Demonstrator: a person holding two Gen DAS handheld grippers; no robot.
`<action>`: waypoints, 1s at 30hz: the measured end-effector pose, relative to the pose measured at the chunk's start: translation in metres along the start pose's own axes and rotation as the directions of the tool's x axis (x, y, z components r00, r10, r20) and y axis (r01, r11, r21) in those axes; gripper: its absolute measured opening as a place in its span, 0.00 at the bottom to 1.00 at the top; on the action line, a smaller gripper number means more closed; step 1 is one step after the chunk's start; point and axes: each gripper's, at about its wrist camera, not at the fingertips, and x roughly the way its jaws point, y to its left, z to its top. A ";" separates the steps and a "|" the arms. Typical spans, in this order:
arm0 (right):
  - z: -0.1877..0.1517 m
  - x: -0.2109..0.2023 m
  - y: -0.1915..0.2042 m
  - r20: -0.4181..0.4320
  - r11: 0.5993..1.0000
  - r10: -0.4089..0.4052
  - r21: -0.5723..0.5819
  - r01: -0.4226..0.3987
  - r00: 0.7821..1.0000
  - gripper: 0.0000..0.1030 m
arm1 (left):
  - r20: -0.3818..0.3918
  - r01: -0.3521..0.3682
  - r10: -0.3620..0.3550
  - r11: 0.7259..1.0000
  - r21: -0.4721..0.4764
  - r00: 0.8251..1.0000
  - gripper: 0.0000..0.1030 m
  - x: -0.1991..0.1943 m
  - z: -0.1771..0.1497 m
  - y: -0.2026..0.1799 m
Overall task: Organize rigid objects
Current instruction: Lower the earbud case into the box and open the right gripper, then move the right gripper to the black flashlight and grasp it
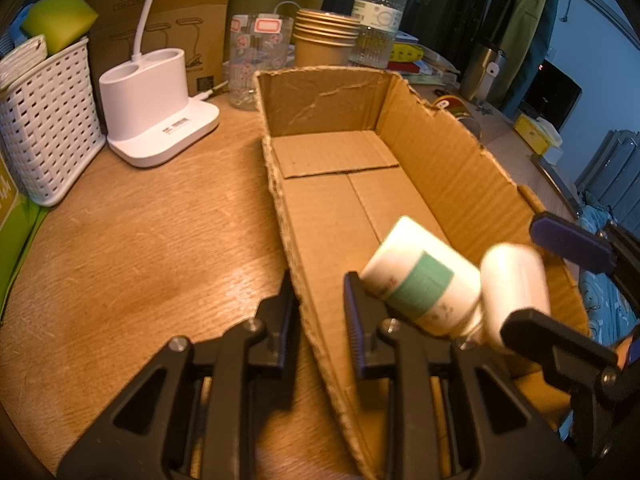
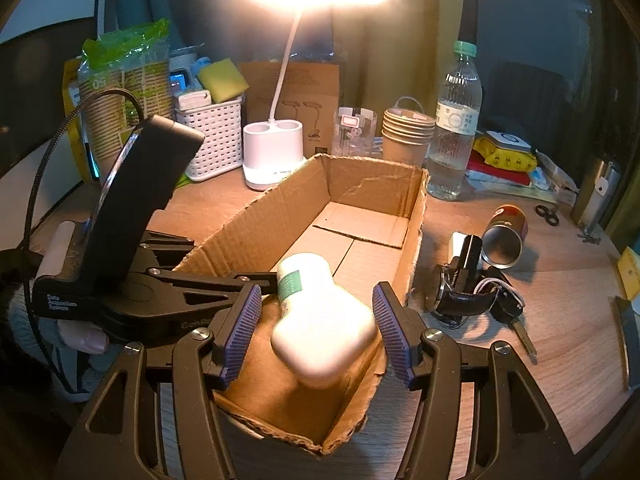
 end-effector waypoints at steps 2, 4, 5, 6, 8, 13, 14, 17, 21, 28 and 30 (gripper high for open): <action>0.000 0.000 0.000 0.000 1.000 -0.002 0.002 0.002 1.000 0.59 | 0.000 0.000 0.000 1.000 0.001 1.000 0.24 0.000 0.000 -0.001; 0.000 -0.001 -0.001 0.001 1.000 -0.001 0.007 0.001 1.000 0.59 | 0.000 0.000 0.000 1.000 0.001 1.000 0.24 0.000 0.000 0.000; 0.001 -0.001 -0.001 0.002 1.000 -0.002 0.008 0.002 1.000 0.59 | -0.001 0.001 -0.001 1.000 0.001 1.000 0.24 0.000 0.000 -0.001; 0.001 -0.002 -0.001 0.004 1.000 -0.001 0.009 0.001 1.000 0.59 | 0.000 0.000 0.000 1.000 0.001 1.000 0.24 0.000 0.000 -0.002; 0.001 -0.003 -0.003 0.008 1.000 -0.004 0.014 0.004 1.000 0.59 | 0.000 0.002 -0.002 1.000 0.000 1.000 0.24 0.001 0.000 -0.002; 0.003 -0.008 -0.007 0.025 1.000 -0.010 0.029 0.009 1.000 0.59 | 0.001 0.003 -0.003 1.000 0.000 1.000 0.25 0.001 0.000 -0.004; 0.004 -0.010 -0.007 0.035 0.999 -0.010 0.032 0.009 0.999 0.59 | 0.001 0.003 -0.003 1.000 0.000 1.000 0.25 0.001 0.000 -0.004; 0.007 -0.019 -0.010 0.068 0.999 -0.015 0.038 0.012 0.998 0.59 | 0.001 0.003 -0.003 1.000 0.000 1.000 0.25 0.002 0.000 -0.004; 0.009 -0.027 -0.017 0.088 0.998 -0.032 0.050 0.027 0.996 0.59 | 0.001 0.003 -0.003 1.000 0.000 1.000 0.25 0.001 0.000 -0.003; 0.008 -0.030 -0.037 0.088 0.994 -0.074 0.090 0.066 0.993 0.60 | 0.001 0.003 -0.003 1.000 0.000 1.000 0.25 0.002 0.000 -0.004; 0.007 -0.030 -0.043 0.087 0.991 -0.091 0.103 0.082 0.992 0.60 | 0.001 0.003 -0.003 1.000 0.000 1.000 0.25 0.001 0.000 -0.003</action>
